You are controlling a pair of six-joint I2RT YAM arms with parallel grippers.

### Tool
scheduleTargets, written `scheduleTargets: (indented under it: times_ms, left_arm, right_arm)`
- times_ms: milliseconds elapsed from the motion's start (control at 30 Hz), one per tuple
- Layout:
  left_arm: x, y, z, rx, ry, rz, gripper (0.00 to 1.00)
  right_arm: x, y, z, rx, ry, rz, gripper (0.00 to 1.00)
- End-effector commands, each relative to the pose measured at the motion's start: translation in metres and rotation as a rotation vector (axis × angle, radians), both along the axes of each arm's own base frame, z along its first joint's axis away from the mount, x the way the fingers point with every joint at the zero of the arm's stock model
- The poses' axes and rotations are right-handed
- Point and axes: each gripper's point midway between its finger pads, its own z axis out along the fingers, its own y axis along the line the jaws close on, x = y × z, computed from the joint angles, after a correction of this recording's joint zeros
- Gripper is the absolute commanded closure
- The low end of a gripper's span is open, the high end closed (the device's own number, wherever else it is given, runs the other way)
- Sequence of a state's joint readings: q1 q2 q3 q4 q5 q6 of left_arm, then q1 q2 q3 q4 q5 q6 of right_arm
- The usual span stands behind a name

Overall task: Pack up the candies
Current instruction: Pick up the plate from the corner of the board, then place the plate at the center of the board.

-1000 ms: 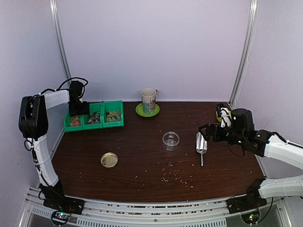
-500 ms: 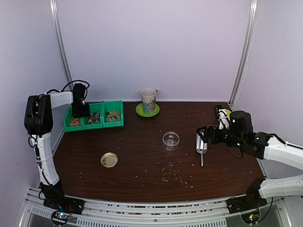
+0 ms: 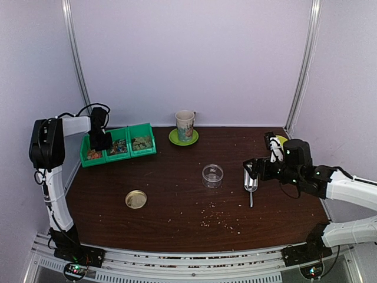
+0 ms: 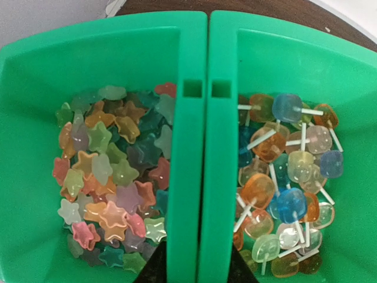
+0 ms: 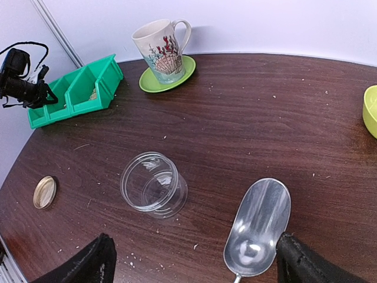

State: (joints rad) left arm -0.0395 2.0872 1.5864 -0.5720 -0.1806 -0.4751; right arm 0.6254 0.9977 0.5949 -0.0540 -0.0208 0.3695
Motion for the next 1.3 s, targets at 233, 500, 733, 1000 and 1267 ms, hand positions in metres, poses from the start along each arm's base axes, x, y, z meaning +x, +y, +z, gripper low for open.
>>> scheduleTargets:
  times_ms: [233,500,733,1000,1267]
  left_arm:
    - [-0.021,-0.032,0.011,0.004,0.007,0.006,0.73]
    - [-0.047,-0.069,0.009,-0.047,0.035,0.016,0.73]
    - [-0.071,-0.109,0.007,-0.092,0.025,-0.010,0.74]
    - [-0.107,-0.156,-0.011,-0.173,0.057,-0.026,0.74]
    - [-0.128,-0.200,-0.019,-0.249,0.068,-0.029,0.71]
  right_arm:
    - [0.000,0.003,-0.002,-0.005,-0.008,-0.004,0.06]
    - [-0.001,0.004,-0.003,-0.005,-0.005,0.001,0.06]
    - [-0.001,0.005,-0.001,-0.002,-0.007,0.005,0.06]
    - [-0.003,0.006,0.000,0.001,-0.012,0.008,0.06]
    - [-0.003,0.007,-0.001,-0.005,-0.010,0.009,0.06]
